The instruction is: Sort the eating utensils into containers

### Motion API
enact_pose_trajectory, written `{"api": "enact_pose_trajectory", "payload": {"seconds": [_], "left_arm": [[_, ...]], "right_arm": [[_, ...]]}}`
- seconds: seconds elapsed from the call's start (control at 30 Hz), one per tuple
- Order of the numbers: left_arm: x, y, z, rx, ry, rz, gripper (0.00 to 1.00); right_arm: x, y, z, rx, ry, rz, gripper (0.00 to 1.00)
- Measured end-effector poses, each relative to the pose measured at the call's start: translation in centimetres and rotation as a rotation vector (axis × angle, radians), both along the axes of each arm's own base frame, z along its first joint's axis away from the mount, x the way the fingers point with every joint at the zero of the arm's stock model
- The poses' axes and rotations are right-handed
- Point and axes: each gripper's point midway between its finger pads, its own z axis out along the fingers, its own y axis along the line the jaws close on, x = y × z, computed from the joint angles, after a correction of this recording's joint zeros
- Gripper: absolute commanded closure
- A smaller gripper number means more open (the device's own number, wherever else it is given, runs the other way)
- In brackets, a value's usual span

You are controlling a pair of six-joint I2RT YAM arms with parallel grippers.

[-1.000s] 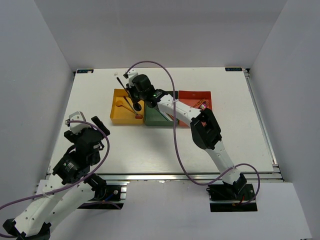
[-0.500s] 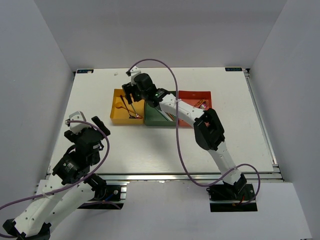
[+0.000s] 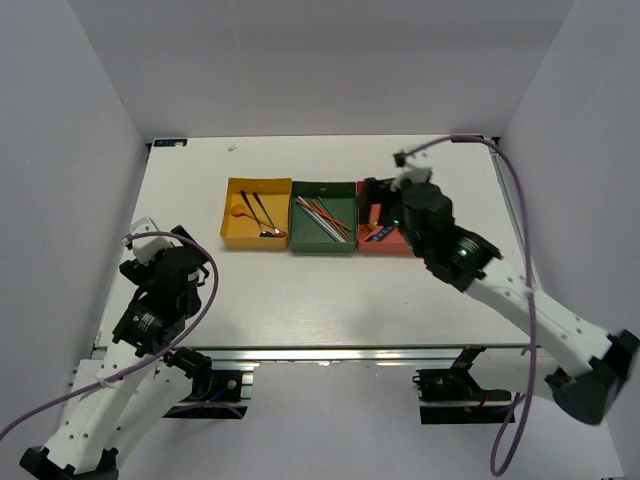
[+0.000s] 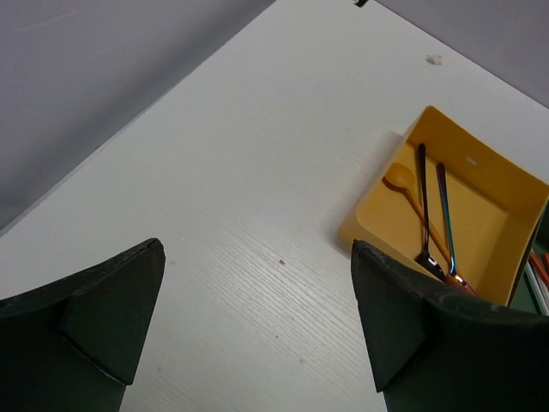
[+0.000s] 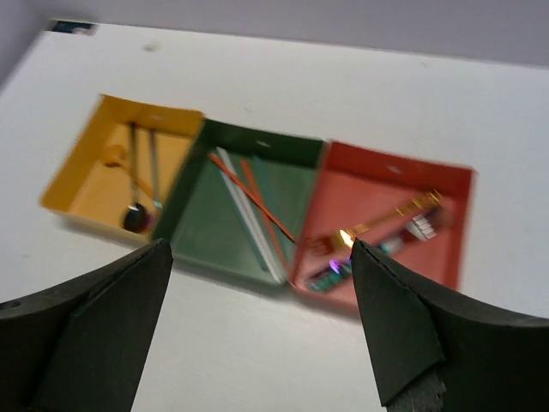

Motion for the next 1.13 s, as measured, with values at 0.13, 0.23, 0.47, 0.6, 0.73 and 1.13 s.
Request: {"api": "enact_pose_trajectory", "payload": {"seconds": [0.13,0.23,0.47,0.6,0.73,1.13], "left_arm": [[0.0,1.3,0.4,-0.009,-0.014,0.046,0.02],[-0.1,1.7,0.7,-0.019,-0.032,0.058,0.02],[-1.0,1.7,2.0,-0.060,-0.106,0.025,0.02],[-1.1,1.6,2.3,-0.070,-0.128,0.008,0.02],[-1.1,1.5,2.0,-0.068,-0.120,0.006,0.02],[-1.1,1.5,2.0,-0.069,-0.120,0.004,0.02]], "right_arm": [[-1.5,-7.6,-4.3,-0.040,0.076,-0.193,0.11],[-2.7,-12.7,-8.8,-0.115,0.179,-0.332,0.11],[-6.4,-18.1,-10.0,-0.125,0.233,-0.470,0.11],[-7.4,-19.4,-9.5,-0.108,0.222,-0.511,0.11],[-8.2,-20.0,-8.7,-0.073,0.200,-0.519,0.11],[-8.5,-19.9,-8.6,-0.044,0.192,-0.507,0.10]]}}
